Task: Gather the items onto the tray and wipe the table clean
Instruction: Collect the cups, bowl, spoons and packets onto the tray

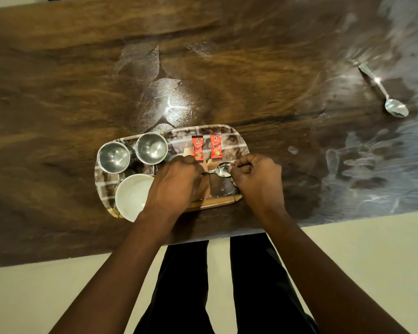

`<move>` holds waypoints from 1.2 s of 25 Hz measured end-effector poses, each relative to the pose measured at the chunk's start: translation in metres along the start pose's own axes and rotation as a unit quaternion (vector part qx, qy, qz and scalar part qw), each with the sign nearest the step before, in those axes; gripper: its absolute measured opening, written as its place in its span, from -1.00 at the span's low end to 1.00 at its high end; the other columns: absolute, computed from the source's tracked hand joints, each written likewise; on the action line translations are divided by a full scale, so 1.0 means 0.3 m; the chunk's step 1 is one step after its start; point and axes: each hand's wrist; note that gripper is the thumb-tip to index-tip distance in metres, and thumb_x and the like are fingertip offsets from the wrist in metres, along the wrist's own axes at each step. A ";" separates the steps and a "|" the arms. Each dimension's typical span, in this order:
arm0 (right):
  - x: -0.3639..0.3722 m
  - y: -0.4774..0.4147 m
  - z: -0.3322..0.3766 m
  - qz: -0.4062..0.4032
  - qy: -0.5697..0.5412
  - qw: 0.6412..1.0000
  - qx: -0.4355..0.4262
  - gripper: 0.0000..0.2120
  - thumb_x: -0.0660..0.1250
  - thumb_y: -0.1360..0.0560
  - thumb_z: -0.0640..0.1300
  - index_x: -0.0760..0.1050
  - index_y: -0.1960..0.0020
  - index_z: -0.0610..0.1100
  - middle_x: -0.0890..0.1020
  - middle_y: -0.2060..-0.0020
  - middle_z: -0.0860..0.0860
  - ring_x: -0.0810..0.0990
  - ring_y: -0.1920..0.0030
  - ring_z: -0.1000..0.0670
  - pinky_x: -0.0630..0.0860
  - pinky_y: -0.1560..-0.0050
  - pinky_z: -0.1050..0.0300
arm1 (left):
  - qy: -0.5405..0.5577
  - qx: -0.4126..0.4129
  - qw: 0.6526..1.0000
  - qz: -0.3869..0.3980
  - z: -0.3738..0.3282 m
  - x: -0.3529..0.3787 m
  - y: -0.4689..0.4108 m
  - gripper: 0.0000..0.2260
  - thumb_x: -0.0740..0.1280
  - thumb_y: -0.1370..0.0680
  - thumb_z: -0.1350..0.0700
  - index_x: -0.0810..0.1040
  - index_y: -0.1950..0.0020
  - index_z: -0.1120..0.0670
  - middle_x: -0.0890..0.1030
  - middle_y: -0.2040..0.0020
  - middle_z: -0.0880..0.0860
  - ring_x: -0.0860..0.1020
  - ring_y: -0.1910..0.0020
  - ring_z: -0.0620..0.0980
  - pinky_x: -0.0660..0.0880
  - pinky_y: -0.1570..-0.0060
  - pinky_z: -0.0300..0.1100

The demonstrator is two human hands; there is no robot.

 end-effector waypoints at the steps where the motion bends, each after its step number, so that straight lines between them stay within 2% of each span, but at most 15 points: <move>1: -0.002 0.000 0.000 -0.001 0.003 1.000 -0.002 -0.87 0.53 -0.56 -0.12 0.71 -0.07 -0.15 0.77 0.23 0.04 0.75 0.24 0.13 0.74 0.09 0.04 | -0.001 0.002 1.000 -0.001 0.001 0.000 0.003 -0.76 0.30 -0.59 0.02 0.73 -0.06 0.07 0.67 0.04 0.07 0.66 0.01 0.16 0.60 0.10 -0.01; 3: -0.020 0.004 -0.005 0.000 0.006 1.000 0.001 -0.79 0.54 -0.56 -0.06 0.70 -0.12 -0.15 0.78 0.21 0.03 0.73 0.25 0.15 0.71 0.14 0.13 | 0.001 0.004 1.000 -0.003 0.001 -0.002 0.007 -0.78 0.31 -0.59 0.02 0.72 -0.09 0.06 0.68 0.03 0.06 0.66 0.01 0.16 0.61 0.11 -0.01; 5: -0.063 0.005 -0.022 -0.008 0.001 1.000 0.001 -0.77 0.54 -0.55 0.01 0.70 -0.09 -0.13 0.75 0.29 0.07 0.70 0.32 0.20 0.67 0.22 0.21 | 0.003 0.007 1.000 -0.013 -0.009 -0.010 0.010 -0.83 0.37 -0.58 0.04 0.71 -0.10 0.03 0.67 0.01 0.04 0.65 0.00 0.15 0.61 0.13 -0.01; 7: -0.136 -0.002 -0.058 -0.026 -0.027 0.999 0.003 -0.79 0.54 -0.54 0.05 0.70 0.02 -0.10 0.72 0.36 0.07 0.71 0.35 0.15 0.71 0.21 0.08 | 0.007 0.017 0.999 -0.031 -0.046 -0.035 -0.001 -0.87 0.39 -0.60 0.03 0.70 -0.05 0.03 0.66 0.03 0.03 0.65 0.02 0.15 0.61 0.17 -0.01; 9: -0.229 -0.027 -0.107 -0.044 -0.084 0.995 0.026 -0.79 0.54 -0.55 0.07 0.70 0.07 -0.09 0.75 0.34 0.03 0.76 0.30 0.07 0.75 0.16 -0.08 | 0.000 0.022 0.998 -0.054 -0.109 -0.075 -0.039 -0.85 0.39 -0.62 -0.01 0.69 0.00 0.04 0.66 0.05 0.04 0.66 0.04 0.15 0.59 0.21 -0.03; 11: -0.347 -0.072 -0.161 -0.083 -0.157 0.982 0.066 -0.84 0.53 -0.57 -0.01 0.70 0.08 -0.10 0.77 0.30 -0.02 0.79 0.25 0.00 0.77 0.12 -0.10 | -0.013 0.038 0.996 -0.076 -0.193 -0.110 -0.110 -0.82 0.38 -0.62 -0.03 0.69 -0.01 0.05 0.68 0.03 0.05 0.66 0.01 0.16 0.58 0.20 -0.03; 15: -0.607 -0.187 -0.300 -0.177 -0.292 0.931 0.127 -0.90 0.52 -0.58 -0.14 0.68 0.09 -0.14 0.76 0.28 -0.05 0.77 0.24 -0.04 0.71 0.23 0.15 | -0.012 0.101 0.992 -0.071 -0.406 -0.154 -0.319 -0.76 0.32 -0.63 -0.05 0.66 -0.12 0.08 0.67 -0.05 0.06 0.64 -0.07 0.16 0.62 0.12 0.01; 17: -0.706 -0.258 -0.376 -0.212 -0.328 0.909 0.142 -0.85 0.54 -0.57 -0.14 0.65 0.01 -0.21 0.74 0.26 -0.10 0.76 0.25 -0.03 0.69 0.25 0.18 | -0.004 0.127 0.989 -0.071 -0.517 -0.163 -0.431 -0.75 0.33 -0.62 -0.05 0.64 -0.15 0.08 0.67 -0.07 0.07 0.63 -0.11 0.18 0.63 0.07 0.05; 19: -0.773 -0.334 -0.437 -0.235 -0.358 0.890 0.159 -0.71 0.54 -0.56 -0.13 0.60 -0.13 -0.32 0.73 0.21 -0.14 0.78 0.23 -0.05 0.70 0.23 0.16 | 0.000 0.136 0.988 -0.071 -0.614 -0.171 -0.519 -0.75 0.34 -0.62 -0.04 0.63 -0.18 0.08 0.66 -0.09 0.07 0.63 -0.11 0.20 0.63 0.07 0.05; 22: -0.856 -0.447 -0.502 -0.232 -0.408 0.865 0.178 -0.58 0.56 -0.55 -0.10 0.56 -0.25 -0.36 0.71 0.15 -0.17 0.81 0.16 -0.13 0.71 0.18 0.11 | 0.004 0.145 0.986 -0.077 -0.738 -0.166 -0.637 -0.77 0.35 -0.62 -0.05 0.62 -0.16 0.07 0.64 -0.07 0.05 0.63 -0.10 0.18 0.59 0.10 0.00; 24: -0.885 -0.507 -0.524 -0.228 -0.416 0.861 0.183 -0.60 0.55 -0.56 -0.11 0.57 -0.23 -0.36 0.72 0.13 -0.20 0.81 0.17 -0.12 0.70 0.18 0.13 | 0.010 0.147 0.986 -0.082 -0.782 -0.159 -0.694 -0.77 0.35 -0.63 -0.05 0.62 -0.14 0.08 0.63 -0.05 0.05 0.62 -0.09 0.15 0.58 0.11 0.00; 27: -0.895 -0.561 -0.526 -0.225 -0.384 0.876 0.184 -0.76 0.49 -0.60 -0.20 0.62 -0.15 -0.37 0.75 0.14 -0.24 0.80 0.21 -0.05 0.70 0.17 0.17 | 0.022 0.143 0.985 -0.091 -0.802 -0.153 -0.729 -0.78 0.36 -0.63 -0.05 0.63 -0.13 0.08 0.64 -0.04 0.04 0.61 -0.09 0.14 0.59 0.11 0.02; 30: -0.885 -0.559 -0.500 -0.226 -0.359 0.887 0.179 -0.86 0.47 -0.61 -0.25 0.64 -0.09 -0.33 0.75 0.15 -0.22 0.81 0.16 -0.07 0.71 0.13 0.16 | 0.051 0.149 0.982 -0.104 -0.785 -0.156 -0.716 -0.77 0.40 -0.62 0.00 0.64 -0.18 0.10 0.65 -0.11 0.08 0.61 -0.14 0.17 0.62 0.02 0.07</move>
Point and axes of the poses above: each hand's wrist, its own y-axis away from the middle knuckle, its own x-axis out of the palm, z = x × y
